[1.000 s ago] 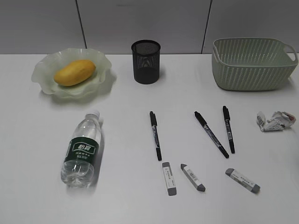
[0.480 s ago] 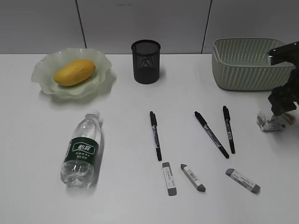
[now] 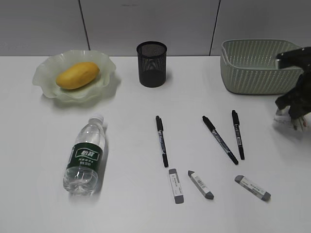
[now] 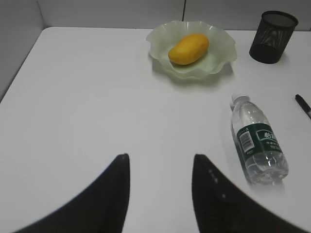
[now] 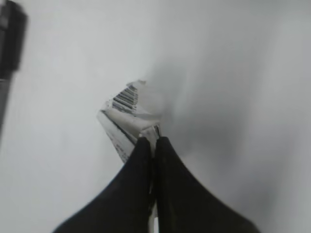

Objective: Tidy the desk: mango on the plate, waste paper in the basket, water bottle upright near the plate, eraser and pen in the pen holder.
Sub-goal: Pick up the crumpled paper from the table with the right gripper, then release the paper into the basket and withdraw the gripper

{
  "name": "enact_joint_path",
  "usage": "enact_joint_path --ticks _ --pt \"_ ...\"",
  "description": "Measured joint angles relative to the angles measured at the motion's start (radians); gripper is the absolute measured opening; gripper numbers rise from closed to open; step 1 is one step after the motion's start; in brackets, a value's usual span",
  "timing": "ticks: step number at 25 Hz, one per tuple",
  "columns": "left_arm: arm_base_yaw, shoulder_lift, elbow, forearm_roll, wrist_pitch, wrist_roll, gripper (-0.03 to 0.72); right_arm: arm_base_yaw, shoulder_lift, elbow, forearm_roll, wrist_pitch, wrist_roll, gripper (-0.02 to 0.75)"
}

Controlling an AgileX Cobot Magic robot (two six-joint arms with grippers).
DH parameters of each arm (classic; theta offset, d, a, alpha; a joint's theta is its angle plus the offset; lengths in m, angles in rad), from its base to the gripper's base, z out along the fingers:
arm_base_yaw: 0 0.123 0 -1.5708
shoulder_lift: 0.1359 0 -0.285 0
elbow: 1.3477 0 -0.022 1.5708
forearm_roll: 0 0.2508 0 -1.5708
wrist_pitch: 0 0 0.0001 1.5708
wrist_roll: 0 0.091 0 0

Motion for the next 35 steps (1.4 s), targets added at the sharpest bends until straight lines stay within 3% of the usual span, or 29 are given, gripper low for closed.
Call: enact_joint_path --ticks 6,10,14,16,17,21,22,29,35 --pt "0.0 0.0 0.0 -0.001 0.0 0.0 0.319 0.0 -0.24 -0.013 0.231 -0.007 -0.12 0.013" --pt "0.0 0.0 0.0 -0.004 0.0 0.0 0.319 0.0 -0.258 -0.108 0.244 -0.083 -0.126 0.013" --pt "0.0 0.0 0.0 -0.005 0.0 0.0 0.319 0.0 -0.115 -0.265 0.244 -0.131 -0.097 0.02" --pt "0.0 0.0 0.0 -0.006 0.0 0.0 0.319 0.0 -0.013 -0.362 0.245 -0.119 -0.081 0.078" --pt "0.0 0.0 0.0 -0.008 0.0 0.0 0.319 0.0 0.028 -0.407 0.245 -0.106 -0.075 0.148" --pt "0.0 0.0 0.0 -0.01 0.0 0.0 0.319 0.0 0.153 -0.531 0.243 -0.035 -0.059 0.545" --pt "0.0 0.0 0.0 -0.01 0.0 0.0 0.319 0.0 0.16 -0.547 0.243 -0.021 -0.057 0.586" --pt "0.0 0.0 0.0 -0.012 0.0 0.0 0.328 -0.002 0.03 -0.509 0.276 0.094 -0.052 0.584" --pt "0.0 0.105 0.0 -0.035 -0.002 0.0 0.455 -0.002 -0.329 -0.175 0.319 0.109 -0.052 0.584"
